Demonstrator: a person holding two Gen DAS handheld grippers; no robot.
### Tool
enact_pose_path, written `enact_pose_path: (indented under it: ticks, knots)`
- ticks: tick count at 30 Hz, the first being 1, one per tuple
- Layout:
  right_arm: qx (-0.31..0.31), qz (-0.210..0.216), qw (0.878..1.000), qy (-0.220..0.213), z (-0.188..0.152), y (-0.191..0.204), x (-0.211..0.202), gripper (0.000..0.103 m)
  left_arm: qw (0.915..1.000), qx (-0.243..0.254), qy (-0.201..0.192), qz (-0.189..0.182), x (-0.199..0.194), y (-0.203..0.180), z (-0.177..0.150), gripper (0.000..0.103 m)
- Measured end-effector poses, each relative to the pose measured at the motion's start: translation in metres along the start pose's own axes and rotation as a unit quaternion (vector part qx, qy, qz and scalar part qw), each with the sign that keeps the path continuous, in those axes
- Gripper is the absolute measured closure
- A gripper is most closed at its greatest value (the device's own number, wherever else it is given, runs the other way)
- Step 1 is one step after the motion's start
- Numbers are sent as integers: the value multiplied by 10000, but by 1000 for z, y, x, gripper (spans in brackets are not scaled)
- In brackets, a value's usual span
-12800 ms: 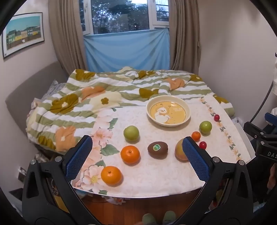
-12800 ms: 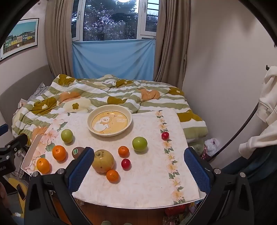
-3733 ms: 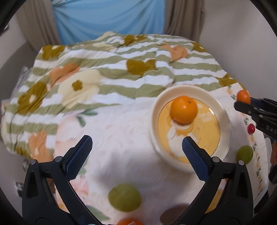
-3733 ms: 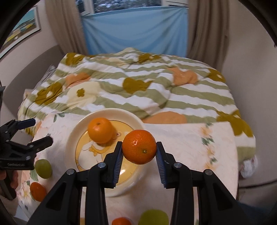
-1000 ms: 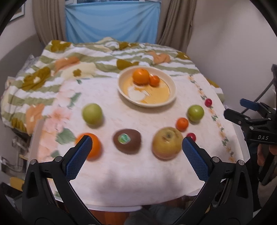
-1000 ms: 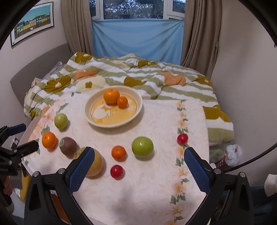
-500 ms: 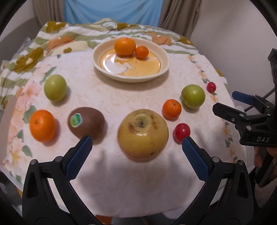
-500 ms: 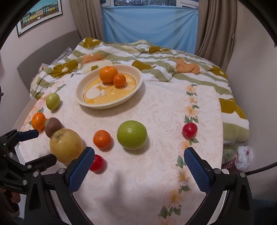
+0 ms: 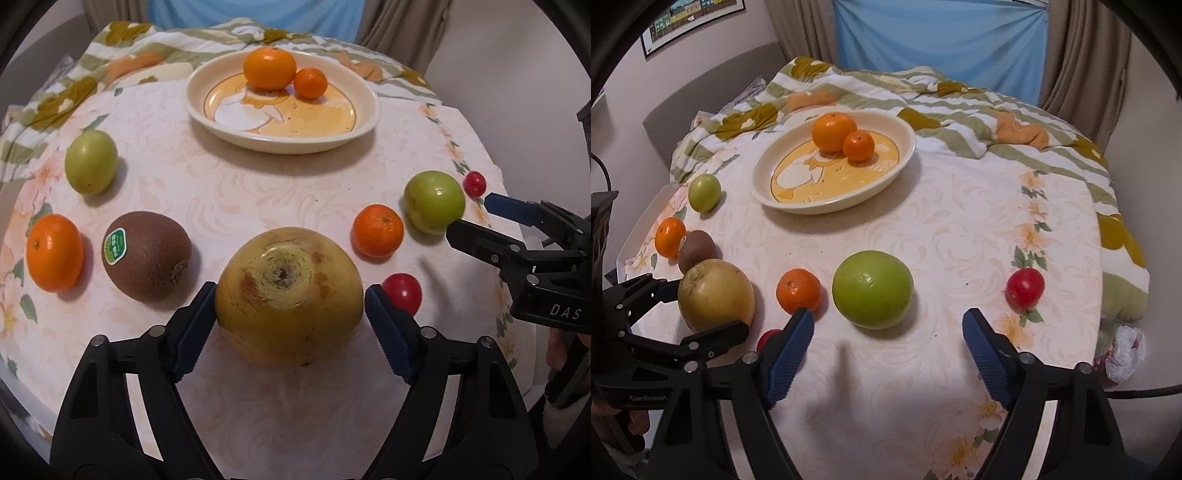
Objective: Organize fruits
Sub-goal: 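Grasp the yellow pear with the left tool while the right tool grasps the big green apple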
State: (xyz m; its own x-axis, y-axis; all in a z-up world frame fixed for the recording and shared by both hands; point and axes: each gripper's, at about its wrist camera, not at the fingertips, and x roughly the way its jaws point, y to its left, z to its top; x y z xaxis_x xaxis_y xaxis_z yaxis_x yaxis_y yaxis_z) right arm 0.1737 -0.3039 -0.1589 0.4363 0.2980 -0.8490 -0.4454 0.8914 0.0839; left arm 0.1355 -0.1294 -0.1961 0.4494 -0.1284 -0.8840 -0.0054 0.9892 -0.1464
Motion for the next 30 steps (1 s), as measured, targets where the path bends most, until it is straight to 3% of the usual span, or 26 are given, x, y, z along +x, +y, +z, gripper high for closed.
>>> enact_pose_path:
  ticks: [10, 26, 30]
  knots:
    - [-138, 158, 9998, 53, 7, -1, 12, 25, 9999, -95, -7, 41, 0, 2, -3, 20]
    - [7, 422, 9988, 239, 13, -2, 36, 41, 9993, -302, 50, 197, -9, 11, -18, 20]
    - [84, 421, 9986, 306, 11, -2, 40, 53, 9994, -290, 52, 202, -10, 11, -19, 20]
